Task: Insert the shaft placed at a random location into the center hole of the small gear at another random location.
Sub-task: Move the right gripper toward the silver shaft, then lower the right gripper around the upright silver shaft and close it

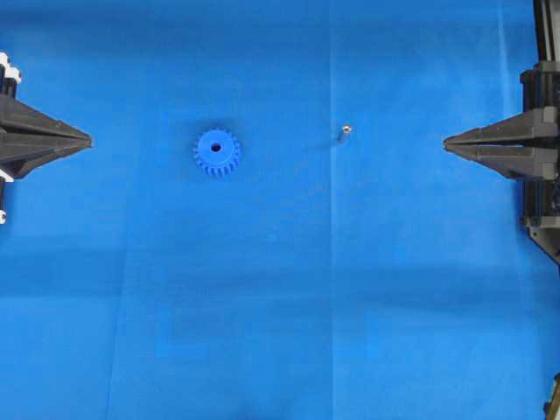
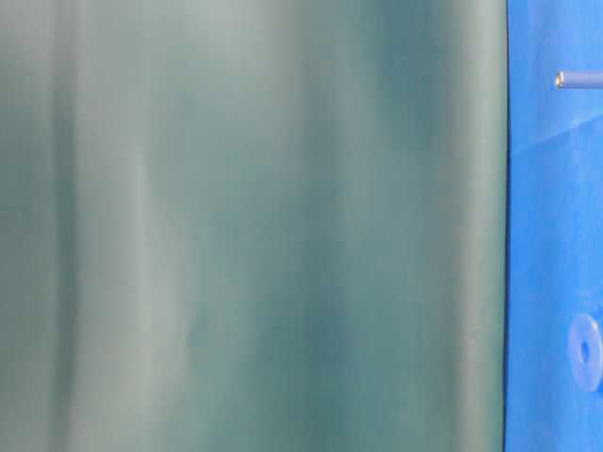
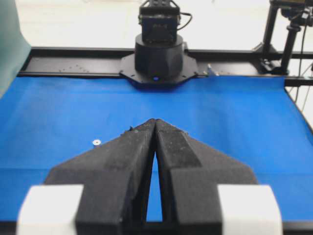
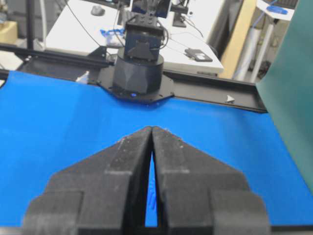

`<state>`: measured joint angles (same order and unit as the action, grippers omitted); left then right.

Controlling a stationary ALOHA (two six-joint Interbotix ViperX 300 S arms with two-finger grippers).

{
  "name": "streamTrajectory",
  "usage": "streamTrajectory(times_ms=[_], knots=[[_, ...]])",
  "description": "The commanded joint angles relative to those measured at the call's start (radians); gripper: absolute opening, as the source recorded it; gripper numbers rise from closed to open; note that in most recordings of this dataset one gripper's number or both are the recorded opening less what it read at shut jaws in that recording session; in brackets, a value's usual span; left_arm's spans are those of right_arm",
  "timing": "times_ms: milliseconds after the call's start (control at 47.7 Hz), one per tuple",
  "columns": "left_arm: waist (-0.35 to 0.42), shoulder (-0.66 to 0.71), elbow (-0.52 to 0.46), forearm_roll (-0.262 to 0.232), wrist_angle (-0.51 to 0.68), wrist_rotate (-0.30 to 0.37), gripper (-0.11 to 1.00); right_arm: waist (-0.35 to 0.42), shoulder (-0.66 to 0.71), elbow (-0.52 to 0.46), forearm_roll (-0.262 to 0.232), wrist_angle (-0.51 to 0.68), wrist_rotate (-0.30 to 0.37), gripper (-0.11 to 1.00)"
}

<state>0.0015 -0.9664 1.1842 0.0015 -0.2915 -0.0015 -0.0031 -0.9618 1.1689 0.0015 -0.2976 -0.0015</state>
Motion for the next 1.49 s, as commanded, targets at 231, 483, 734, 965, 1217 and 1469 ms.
streamTrajectory(times_ms=[231, 483, 734, 965, 1217, 1469], knots=[[-0.017, -0.025, -0.017, 0.002, 0.034, -0.008, 0.00, 0.002, 0.015, -0.023, 0.002, 0.061, 0.003, -0.06], [-0.017, -0.025, -0.015, 0.002, 0.035, -0.006, 0.00, -0.020, 0.069, -0.011, 0.003, 0.031, 0.002, -0.05], [-0.017, -0.026, -0.009, 0.002, 0.034, -0.006, 0.00, -0.107, 0.255, 0.006, 0.058, -0.097, 0.005, 0.10], [-0.017, -0.026, -0.006, 0.002, 0.031, -0.006, 0.00, -0.153, 0.515, -0.015, 0.092, -0.212, 0.005, 0.68], [-0.017, -0.028, -0.006, 0.002, 0.031, -0.006, 0.00, -0.163, 0.736, -0.049, 0.130, -0.313, 0.005, 0.73], [-0.017, -0.026, -0.006, 0.002, 0.031, -0.006, 0.00, -0.176, 0.884, -0.058, 0.201, -0.407, 0.005, 0.74]])
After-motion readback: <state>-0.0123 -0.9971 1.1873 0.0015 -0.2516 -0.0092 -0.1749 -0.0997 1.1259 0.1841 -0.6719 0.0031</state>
